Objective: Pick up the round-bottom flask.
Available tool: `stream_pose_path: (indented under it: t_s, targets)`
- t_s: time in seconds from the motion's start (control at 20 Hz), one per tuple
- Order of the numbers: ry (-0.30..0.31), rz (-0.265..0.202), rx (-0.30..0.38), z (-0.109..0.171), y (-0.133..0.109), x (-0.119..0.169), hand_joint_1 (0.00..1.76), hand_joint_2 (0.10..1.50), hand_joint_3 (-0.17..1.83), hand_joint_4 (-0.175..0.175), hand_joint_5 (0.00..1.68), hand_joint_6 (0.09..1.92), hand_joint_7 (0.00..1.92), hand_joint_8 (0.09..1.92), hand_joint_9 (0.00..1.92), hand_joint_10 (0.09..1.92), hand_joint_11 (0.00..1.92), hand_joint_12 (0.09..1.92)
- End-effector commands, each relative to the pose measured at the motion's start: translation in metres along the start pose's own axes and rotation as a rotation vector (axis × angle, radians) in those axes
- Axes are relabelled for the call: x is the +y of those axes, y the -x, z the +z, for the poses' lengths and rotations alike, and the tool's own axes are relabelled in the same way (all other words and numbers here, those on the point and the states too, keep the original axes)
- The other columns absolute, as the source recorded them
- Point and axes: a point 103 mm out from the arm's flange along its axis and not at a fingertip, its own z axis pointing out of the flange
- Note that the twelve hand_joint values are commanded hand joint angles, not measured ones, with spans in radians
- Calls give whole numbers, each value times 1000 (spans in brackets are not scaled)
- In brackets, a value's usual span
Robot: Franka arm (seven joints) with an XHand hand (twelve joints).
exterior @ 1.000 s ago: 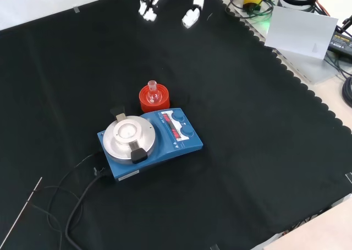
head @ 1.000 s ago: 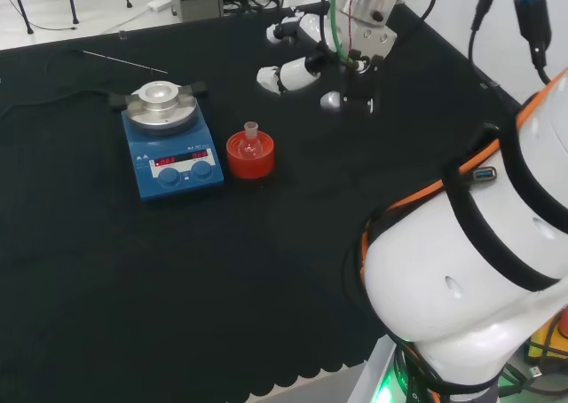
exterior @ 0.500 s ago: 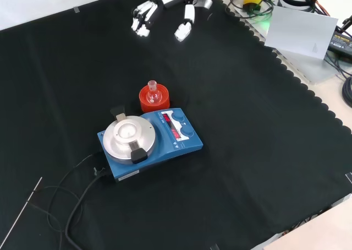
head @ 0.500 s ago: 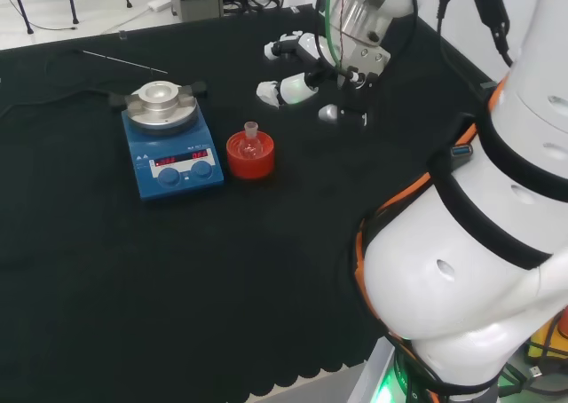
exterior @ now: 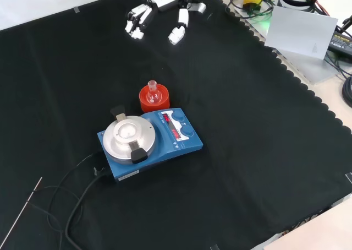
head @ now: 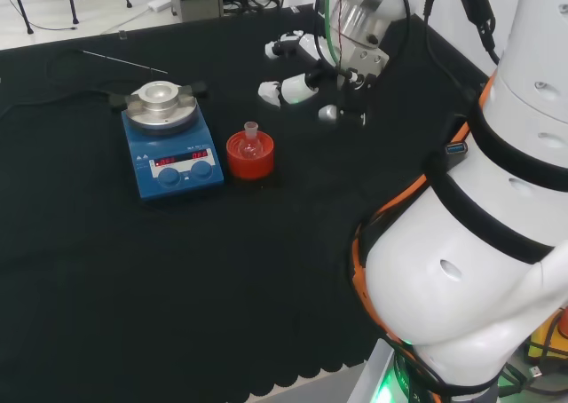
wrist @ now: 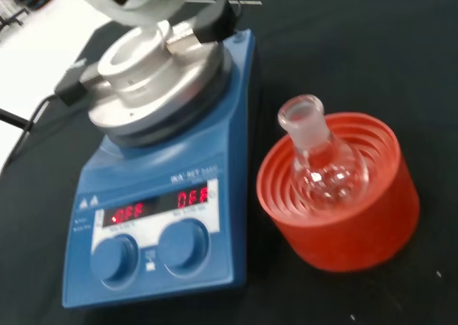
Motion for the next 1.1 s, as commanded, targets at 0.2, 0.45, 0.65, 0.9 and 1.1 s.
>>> stream_pose_path:
  t_s: [0.2,0.45,0.65,0.9,1.1]
  targets:
    - [-15,-21,82,34,12,13,873,613,589,9,486,87,89,499,188,690,0,1055]
    - [-36,-36,108,46,26,15,873,612,591,10,489,87,93,498,192,689,0,1058]
    - [-40,30,-13,77,35,27,874,612,592,11,496,87,97,497,194,687,0,1059]
    - [-52,5,20,96,32,35,877,611,593,13,505,87,99,494,196,685,0,1063]
    - [-55,-12,65,103,37,37,882,611,595,15,512,87,100,492,199,684,0,1065]
